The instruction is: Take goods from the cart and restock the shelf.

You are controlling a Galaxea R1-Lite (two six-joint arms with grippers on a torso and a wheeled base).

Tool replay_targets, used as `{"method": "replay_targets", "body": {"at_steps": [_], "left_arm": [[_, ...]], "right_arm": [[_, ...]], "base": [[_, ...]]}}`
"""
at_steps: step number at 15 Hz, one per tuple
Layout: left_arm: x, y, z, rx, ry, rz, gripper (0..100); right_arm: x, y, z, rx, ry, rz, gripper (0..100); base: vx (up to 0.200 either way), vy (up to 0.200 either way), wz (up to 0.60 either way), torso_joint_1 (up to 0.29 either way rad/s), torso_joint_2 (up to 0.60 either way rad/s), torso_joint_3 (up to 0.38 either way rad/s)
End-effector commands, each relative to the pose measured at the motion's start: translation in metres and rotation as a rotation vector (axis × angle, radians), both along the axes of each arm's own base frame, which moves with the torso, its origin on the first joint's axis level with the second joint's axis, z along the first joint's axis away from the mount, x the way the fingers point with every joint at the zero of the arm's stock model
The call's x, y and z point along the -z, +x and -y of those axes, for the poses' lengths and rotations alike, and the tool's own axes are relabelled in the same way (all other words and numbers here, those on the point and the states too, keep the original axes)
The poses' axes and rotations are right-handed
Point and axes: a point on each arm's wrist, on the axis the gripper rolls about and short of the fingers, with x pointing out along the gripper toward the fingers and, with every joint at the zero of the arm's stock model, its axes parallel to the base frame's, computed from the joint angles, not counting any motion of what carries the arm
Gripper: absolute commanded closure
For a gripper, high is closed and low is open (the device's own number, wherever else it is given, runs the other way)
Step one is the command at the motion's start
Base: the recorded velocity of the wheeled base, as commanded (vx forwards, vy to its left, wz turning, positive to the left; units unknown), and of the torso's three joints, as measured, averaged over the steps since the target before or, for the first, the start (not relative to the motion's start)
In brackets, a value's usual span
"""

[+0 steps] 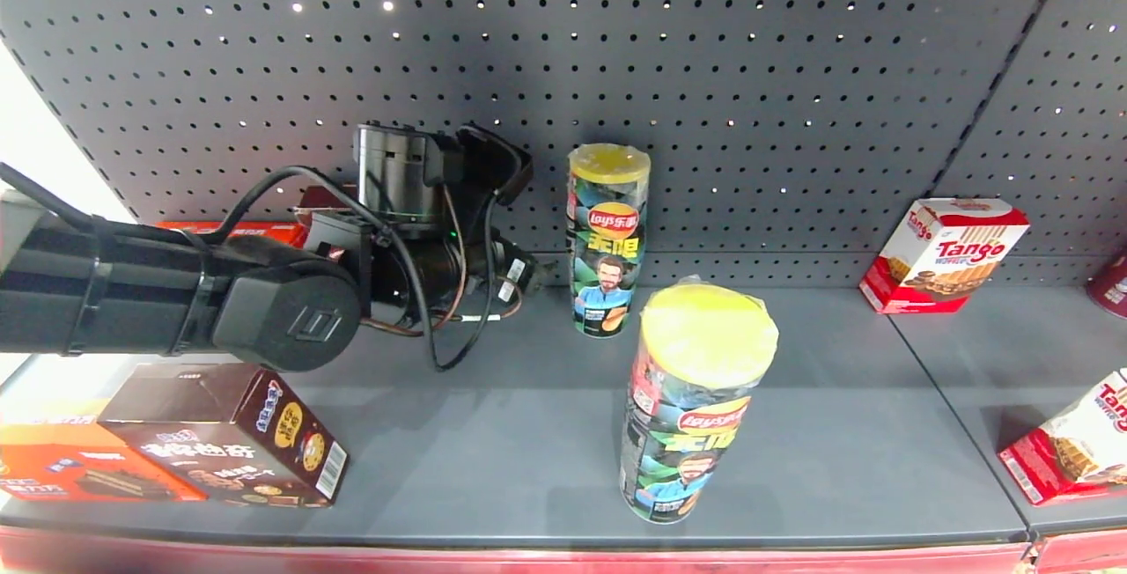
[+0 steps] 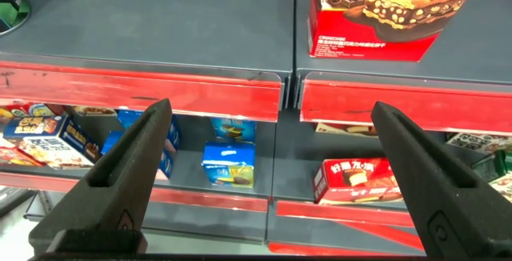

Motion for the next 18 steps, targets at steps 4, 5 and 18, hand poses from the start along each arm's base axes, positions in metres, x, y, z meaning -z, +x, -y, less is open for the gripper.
{"method": "replay_targets", "body": {"at_steps": [4,5,18], "left_arm": [[0.017,0.002,0.020,0.014,-0.061,-0.059,0],[0.017,0.001,0.022,0.018,-0.061,-0.060,0],[-0.023,-0.022,0.023,0.018,-0.096,0.033,0]], "right_arm": [[0.000,0.000,0.000,-0.001,-0.001,-0.002,0],[0.000,0.000,0.000,-0.001,-0.001,-0.002,0],[0.000,0.000,0.000,-0.001,-0.001,-0.002,0]], "base": [[0.000,0.000,0.00,0.000,0.00,0.000],[0.000,0.000,0.00,0.000,0.00,0.000],[0.000,0.000,0.00,0.000,0.00,0.000]]}}
